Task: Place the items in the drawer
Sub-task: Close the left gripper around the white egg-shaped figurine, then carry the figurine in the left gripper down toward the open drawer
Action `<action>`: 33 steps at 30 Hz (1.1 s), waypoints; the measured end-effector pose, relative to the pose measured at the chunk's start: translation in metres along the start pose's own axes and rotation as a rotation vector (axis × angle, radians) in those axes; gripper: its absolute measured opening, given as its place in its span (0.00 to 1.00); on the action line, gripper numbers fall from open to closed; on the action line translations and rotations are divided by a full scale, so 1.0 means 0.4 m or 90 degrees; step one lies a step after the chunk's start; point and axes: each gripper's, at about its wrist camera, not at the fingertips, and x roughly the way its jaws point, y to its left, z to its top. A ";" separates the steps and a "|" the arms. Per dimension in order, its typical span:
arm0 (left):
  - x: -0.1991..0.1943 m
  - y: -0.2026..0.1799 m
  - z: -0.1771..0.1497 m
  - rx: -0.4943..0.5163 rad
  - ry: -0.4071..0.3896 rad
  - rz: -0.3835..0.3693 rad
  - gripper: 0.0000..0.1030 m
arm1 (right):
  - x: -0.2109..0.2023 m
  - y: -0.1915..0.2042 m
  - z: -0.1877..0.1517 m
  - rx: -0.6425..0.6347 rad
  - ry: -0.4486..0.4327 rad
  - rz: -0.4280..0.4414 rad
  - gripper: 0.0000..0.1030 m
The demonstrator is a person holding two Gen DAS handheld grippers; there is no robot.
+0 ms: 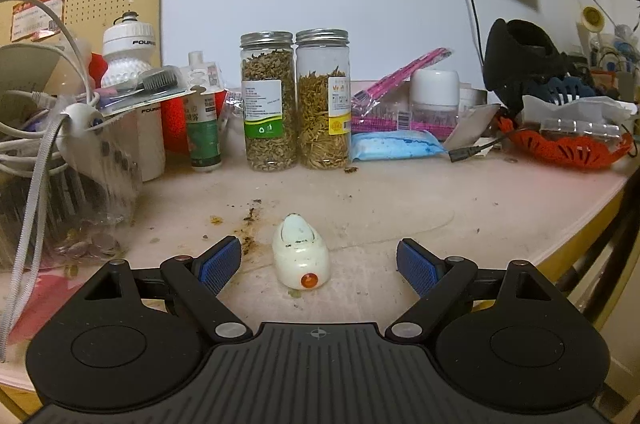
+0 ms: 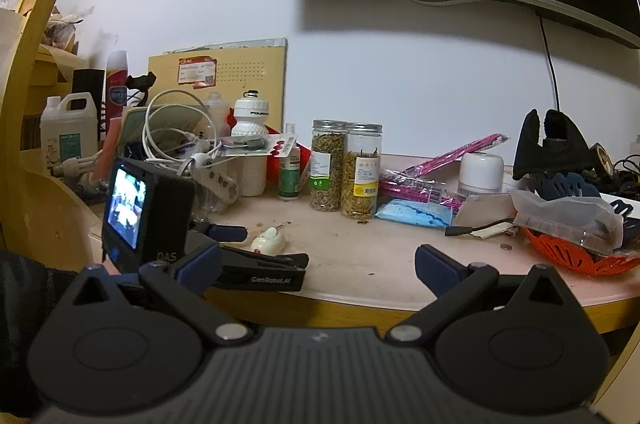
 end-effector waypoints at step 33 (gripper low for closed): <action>-0.083 -0.013 0.007 0.009 0.001 -0.011 0.29 | 0.003 -0.006 -0.004 -0.002 -0.002 -0.017 1.00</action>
